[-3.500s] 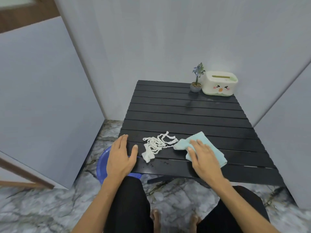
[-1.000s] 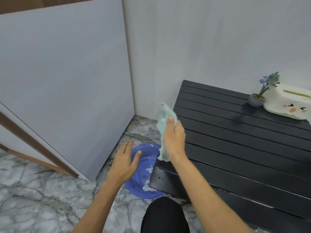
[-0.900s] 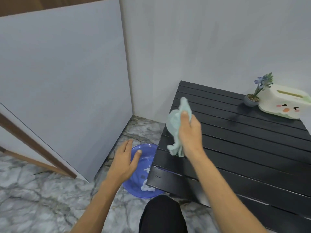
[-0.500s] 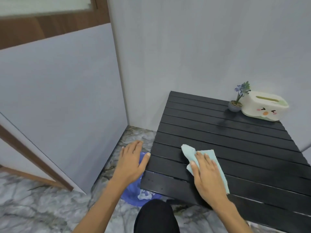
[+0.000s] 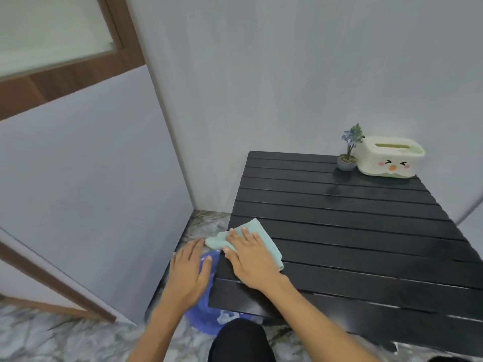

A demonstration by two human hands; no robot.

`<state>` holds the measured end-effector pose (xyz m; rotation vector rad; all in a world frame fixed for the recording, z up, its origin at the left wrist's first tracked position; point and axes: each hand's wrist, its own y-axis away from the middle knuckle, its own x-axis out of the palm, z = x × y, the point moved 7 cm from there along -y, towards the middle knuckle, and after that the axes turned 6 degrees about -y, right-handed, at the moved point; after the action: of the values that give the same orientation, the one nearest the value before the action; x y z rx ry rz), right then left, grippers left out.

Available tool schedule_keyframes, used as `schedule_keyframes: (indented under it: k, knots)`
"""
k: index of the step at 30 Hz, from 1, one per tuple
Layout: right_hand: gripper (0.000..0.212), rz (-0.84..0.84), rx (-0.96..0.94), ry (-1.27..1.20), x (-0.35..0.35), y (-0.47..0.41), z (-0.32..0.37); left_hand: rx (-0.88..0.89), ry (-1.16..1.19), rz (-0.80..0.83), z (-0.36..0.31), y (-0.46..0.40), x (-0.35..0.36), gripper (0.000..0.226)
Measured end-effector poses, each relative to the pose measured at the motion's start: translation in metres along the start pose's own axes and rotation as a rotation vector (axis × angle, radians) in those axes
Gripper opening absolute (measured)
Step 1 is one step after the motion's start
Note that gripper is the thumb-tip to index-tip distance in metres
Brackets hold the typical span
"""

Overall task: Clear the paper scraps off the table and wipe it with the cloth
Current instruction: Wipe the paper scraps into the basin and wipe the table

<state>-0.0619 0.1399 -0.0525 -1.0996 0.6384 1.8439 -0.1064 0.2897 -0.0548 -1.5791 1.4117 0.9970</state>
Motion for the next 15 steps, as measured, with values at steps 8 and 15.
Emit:
schedule_keyframes:
  k: [8,15]
  knots:
    - [0.053,0.155,-0.230,-0.071,0.012,0.064,0.021,-0.076,0.058,-0.038,0.016,0.008,-0.013,0.067]
    - [0.058,0.231,-0.194,-0.213,0.001,0.112,-0.010,0.072,0.073,-0.036,-0.036,0.006,-0.006,0.062]
